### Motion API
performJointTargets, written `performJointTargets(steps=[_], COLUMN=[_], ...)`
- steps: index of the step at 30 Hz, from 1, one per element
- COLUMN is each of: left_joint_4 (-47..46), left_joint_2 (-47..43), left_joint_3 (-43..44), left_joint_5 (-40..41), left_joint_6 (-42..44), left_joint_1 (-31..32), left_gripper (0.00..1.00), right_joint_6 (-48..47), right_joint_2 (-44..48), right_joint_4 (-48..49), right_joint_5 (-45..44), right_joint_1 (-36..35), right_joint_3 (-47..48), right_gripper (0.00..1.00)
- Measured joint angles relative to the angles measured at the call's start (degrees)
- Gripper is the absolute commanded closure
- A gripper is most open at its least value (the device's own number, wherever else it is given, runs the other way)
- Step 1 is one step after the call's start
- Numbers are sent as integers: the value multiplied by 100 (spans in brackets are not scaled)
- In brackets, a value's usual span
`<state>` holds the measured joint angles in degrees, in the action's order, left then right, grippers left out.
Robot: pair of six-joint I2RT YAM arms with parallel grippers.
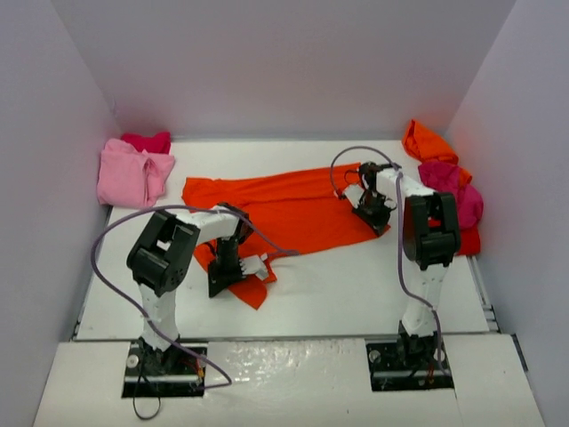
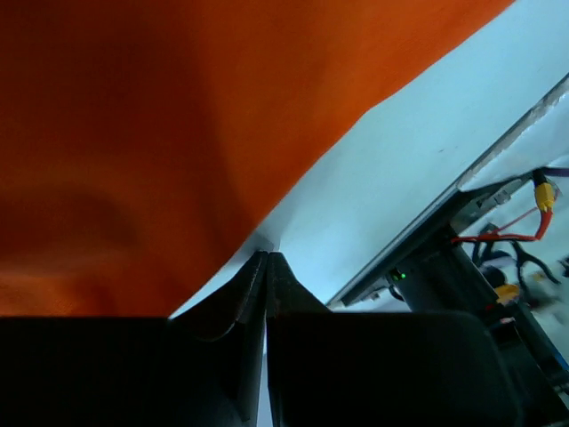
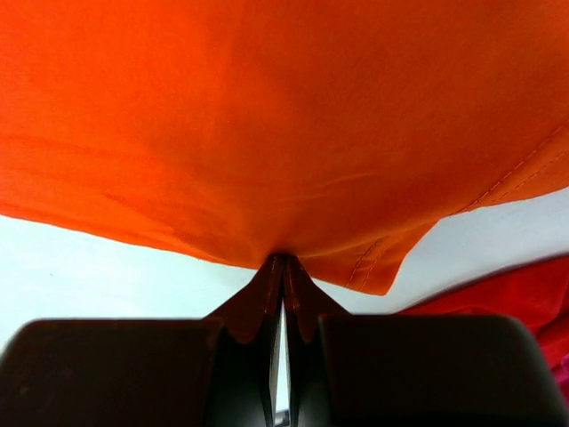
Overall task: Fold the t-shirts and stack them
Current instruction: Fold the flattened tshirt in 1/3 of the way
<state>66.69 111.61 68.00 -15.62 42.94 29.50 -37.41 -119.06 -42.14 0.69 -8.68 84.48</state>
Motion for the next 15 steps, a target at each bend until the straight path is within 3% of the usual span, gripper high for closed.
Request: performJointTargets(steps=[8, 15], left_joint_4=[811, 962], left_joint_2=[882, 1032], left_joint_3=[453, 471], left_joint_5=[-140, -72], left_joint_6=[108, 261], left_joint_1=[-955, -1841], left_gripper=[100, 100], right_joint_6=[-380, -577], right_joint_2=[140, 288], right_joint_4=[-692, -1329], right_joint_5=[-437, 128], right_joint_1=[-296, -979], right_joint_3=[-706, -1239], right_gripper=[99, 98])
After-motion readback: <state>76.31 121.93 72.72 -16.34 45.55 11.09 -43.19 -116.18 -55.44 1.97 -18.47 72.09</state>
